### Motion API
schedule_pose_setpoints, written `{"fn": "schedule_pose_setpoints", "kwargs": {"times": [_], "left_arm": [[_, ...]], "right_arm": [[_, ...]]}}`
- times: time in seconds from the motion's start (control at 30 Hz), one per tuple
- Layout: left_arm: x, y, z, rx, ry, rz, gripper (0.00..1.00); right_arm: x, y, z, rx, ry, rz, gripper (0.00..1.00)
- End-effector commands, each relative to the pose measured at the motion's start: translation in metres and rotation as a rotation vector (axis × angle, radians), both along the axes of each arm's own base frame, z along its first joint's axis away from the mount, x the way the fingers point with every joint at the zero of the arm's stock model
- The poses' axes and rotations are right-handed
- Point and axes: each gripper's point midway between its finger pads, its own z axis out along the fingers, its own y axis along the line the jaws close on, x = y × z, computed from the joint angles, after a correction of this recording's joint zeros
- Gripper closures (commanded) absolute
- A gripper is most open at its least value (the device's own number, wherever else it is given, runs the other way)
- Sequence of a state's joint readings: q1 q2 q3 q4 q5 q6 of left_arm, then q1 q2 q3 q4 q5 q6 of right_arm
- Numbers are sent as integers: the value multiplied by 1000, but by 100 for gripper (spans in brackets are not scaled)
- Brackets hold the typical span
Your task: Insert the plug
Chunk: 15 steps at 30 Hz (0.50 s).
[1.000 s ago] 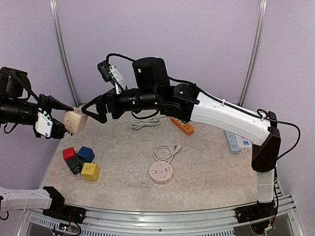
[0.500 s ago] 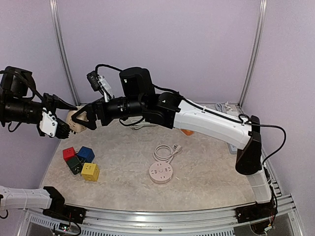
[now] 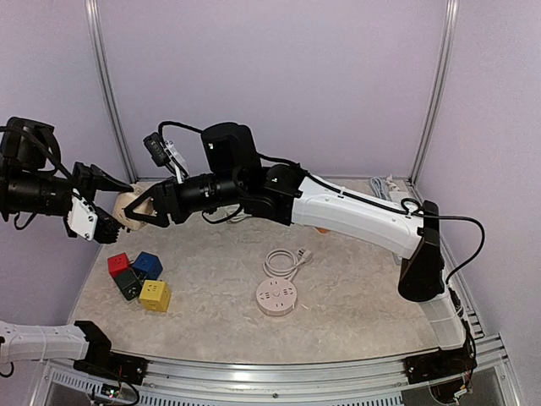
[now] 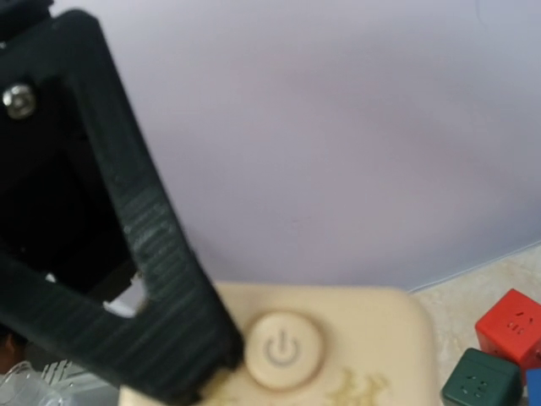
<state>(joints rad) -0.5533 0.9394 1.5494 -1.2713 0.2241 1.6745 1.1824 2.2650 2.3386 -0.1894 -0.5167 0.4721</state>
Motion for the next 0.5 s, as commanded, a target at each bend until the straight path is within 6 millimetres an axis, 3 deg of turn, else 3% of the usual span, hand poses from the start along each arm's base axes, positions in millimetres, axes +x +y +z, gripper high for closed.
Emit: {"fn": "schedule_pose_setpoints", "kwargs": {"times": [0.0,0.03,0.07,0.13,0.17,0.23,0.27,0.3,0.37,0.47], "left_arm": [[5,-1,-1,0,-16,7,100],[5,-1,-1,1,-16,11,100],[5,0,-2,3,-18,12,100],[5,1,-5,9,-14,18,100],[6,1,-7,12,-10,22,90],[6,4,-11,19,5,39,40],[7,5,-14,26,14,52,19],[7,7,-17,25,25,67,5],[7,9,-22,20,43,96,1],[8,11,-27,-31,86,163,1]], "right_arm": [[-22,-2,15,48,-24,107,76],[-23,-2,14,40,-28,107,94],[-23,-4,13,35,-33,105,100],[-24,-7,9,21,-52,107,100],[-24,-9,9,14,-63,102,100],[-18,-13,5,-16,-87,67,100],[-13,-16,2,-34,-100,35,100],[-7,-19,-2,-56,-113,2,100],[5,-32,-1,-74,-136,-55,100],[35,-55,-25,-165,-147,-204,100]]}}
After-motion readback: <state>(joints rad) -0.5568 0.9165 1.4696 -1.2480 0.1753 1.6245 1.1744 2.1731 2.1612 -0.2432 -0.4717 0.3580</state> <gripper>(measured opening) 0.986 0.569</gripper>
